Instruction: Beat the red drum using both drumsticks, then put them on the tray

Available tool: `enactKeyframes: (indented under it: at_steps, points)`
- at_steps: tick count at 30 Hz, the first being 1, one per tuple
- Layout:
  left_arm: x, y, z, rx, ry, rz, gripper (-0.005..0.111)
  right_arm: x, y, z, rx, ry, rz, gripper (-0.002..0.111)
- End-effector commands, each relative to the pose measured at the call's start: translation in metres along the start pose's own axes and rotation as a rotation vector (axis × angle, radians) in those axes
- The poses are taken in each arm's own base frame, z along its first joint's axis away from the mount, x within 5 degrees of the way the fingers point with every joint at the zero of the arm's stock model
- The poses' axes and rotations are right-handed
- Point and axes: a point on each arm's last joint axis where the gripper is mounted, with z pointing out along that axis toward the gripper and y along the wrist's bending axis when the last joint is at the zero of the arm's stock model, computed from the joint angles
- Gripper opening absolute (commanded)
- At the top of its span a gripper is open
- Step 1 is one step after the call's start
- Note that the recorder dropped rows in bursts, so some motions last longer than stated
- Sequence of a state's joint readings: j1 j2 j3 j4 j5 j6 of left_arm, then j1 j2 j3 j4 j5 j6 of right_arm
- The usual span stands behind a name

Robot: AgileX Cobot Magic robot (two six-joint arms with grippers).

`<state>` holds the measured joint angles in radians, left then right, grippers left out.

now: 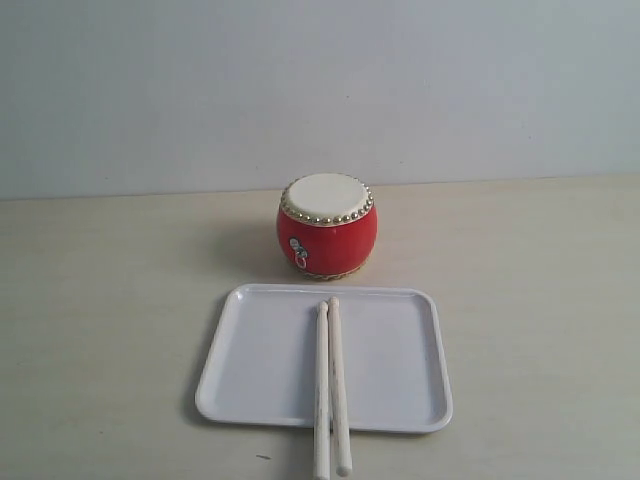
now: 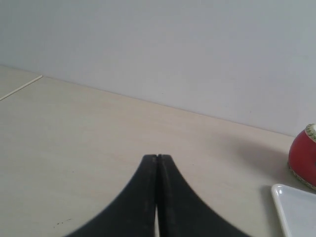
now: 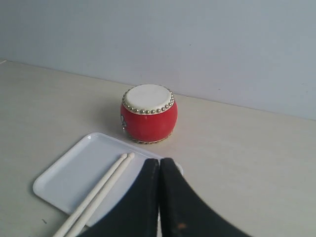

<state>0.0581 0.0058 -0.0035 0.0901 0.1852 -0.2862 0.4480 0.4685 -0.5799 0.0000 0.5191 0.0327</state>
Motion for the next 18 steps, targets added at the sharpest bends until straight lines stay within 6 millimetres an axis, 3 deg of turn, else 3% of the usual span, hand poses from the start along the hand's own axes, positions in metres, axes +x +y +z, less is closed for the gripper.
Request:
enactKeyframes:
  at_steps: [1,5,10,13,18]
  points:
    - [0.001,0.0,0.0,0.0,-0.003,-0.006,0.0,0.0,0.0,0.0,0.001,-0.017,-0.003,0.0]
    - [0.001,0.0,0.0,0.0,-0.003,-0.006,0.0,0.0,-0.001,0.0,0.006,-0.015,-0.011,0.0]
    - [0.001,0.0,0.0,0.0,-0.003,-0.006,0.0,0.006,-0.015,-0.008,0.165,-0.121,0.008,0.0]
    - [0.001,0.0,0.0,0.0,-0.003,-0.006,0.0,0.028,-0.019,-0.008,0.224,-0.174,-0.001,0.0]
    - [0.001,0.0,0.0,0.0,-0.003,-0.006,0.0,0.085,-0.021,-0.003,0.271,-0.235,0.018,0.0]
